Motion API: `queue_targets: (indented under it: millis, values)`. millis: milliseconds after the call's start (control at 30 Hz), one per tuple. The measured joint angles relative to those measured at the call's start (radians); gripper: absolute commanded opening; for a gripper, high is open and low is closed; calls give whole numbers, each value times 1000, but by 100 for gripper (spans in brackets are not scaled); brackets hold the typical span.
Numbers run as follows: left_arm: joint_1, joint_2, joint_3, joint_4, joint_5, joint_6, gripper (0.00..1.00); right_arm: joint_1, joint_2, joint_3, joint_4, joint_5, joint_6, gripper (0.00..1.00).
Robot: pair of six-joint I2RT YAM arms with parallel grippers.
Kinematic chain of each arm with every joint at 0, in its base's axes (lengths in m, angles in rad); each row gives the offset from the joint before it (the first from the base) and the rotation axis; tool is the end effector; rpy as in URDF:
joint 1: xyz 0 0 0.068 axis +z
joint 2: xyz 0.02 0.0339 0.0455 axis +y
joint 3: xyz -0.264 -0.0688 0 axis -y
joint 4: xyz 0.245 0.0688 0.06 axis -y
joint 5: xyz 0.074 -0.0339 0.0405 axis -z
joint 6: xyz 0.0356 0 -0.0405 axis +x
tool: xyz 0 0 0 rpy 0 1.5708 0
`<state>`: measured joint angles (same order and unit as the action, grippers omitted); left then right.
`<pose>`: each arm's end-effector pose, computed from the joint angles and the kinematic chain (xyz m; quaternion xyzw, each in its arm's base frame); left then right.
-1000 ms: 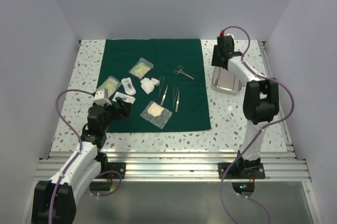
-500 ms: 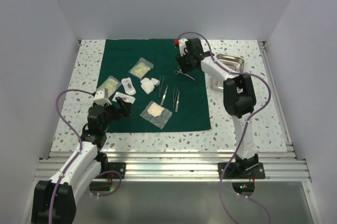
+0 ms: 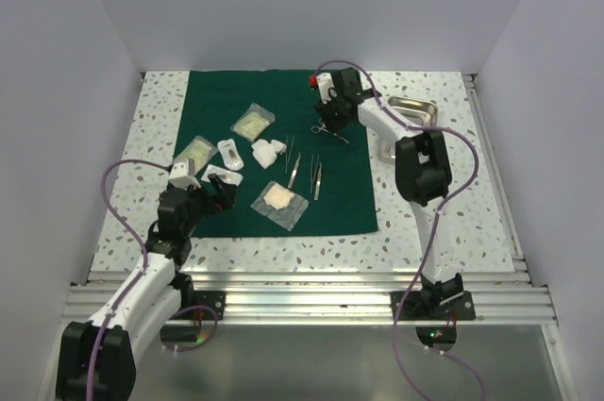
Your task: Prepare the surgical pack
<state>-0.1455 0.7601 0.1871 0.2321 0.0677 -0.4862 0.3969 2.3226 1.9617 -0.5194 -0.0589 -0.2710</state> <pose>0.1681 -0.0271 0.1764 -0.1191 0.8078 -0.2054 0.5395 0.4792 0.2031 0.1915 -0.3177 0.8854 0.0489 0.3359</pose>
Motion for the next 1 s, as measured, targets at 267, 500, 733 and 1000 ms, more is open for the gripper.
queue_targets:
  millis: [267, 500, 733, 1000]
  values:
    - [-1, 1, 0, 0, 0, 0, 100, 0, 33, -1, -7, -39, 0, 42]
    - [-1, 2, 0, 0, 0, 0, 100, 0, 62, 23, -28, -40, 1, 26]
    - [-1, 3, 0, 1, 0, 0, 100, -3, 73, 46, -50, -57, 28, 0]
    - [-1, 2, 0, 3, -1, 0, 100, -85, 33, 1, -14, -188, 177, 0]
